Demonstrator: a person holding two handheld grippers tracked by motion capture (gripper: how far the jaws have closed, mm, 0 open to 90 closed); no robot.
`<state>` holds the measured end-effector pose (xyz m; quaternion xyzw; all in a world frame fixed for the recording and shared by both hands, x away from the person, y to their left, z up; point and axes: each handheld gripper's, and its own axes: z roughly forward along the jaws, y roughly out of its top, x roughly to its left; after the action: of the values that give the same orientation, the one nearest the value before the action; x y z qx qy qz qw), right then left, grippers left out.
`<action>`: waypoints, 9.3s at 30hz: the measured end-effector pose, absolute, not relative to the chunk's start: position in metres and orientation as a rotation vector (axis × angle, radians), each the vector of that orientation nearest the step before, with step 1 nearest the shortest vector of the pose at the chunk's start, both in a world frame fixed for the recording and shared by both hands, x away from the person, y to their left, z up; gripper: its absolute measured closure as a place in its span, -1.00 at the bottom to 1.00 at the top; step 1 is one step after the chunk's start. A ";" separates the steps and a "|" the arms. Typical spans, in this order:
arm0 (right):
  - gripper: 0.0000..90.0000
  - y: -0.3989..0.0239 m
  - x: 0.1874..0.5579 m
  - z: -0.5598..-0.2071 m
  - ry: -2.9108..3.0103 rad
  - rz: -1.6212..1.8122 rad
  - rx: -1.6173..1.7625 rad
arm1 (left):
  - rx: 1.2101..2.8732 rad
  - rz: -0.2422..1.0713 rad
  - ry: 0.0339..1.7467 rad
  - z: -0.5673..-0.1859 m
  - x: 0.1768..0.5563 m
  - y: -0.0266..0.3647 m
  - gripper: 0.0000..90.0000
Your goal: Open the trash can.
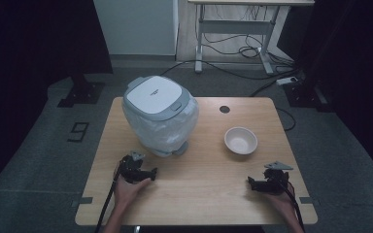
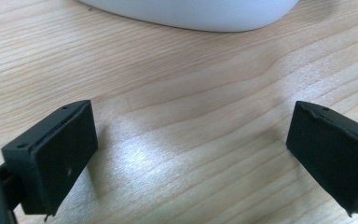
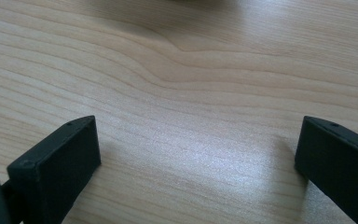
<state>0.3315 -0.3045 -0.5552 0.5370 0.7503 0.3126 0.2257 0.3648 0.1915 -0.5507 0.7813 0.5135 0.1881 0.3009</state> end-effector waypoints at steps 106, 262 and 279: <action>-1.00 -0.307 0.335 -0.555 2.062 0.859 1.488 | 1.644 0.467 0.991 -0.398 0.323 0.204 1.00; -1.00 -0.307 0.334 -0.555 2.062 0.859 1.488 | 1.730 0.530 1.019 -0.423 0.334 0.179 -0.58; -1.00 -0.307 0.335 -0.555 2.062 0.859 1.488 | 1.798 0.475 1.172 -0.494 0.341 0.189 -0.54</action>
<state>0.3345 -0.3069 -0.5552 0.5399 0.7483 0.3116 0.2268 0.3407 0.1886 -0.4936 0.7287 0.4748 0.1927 0.4543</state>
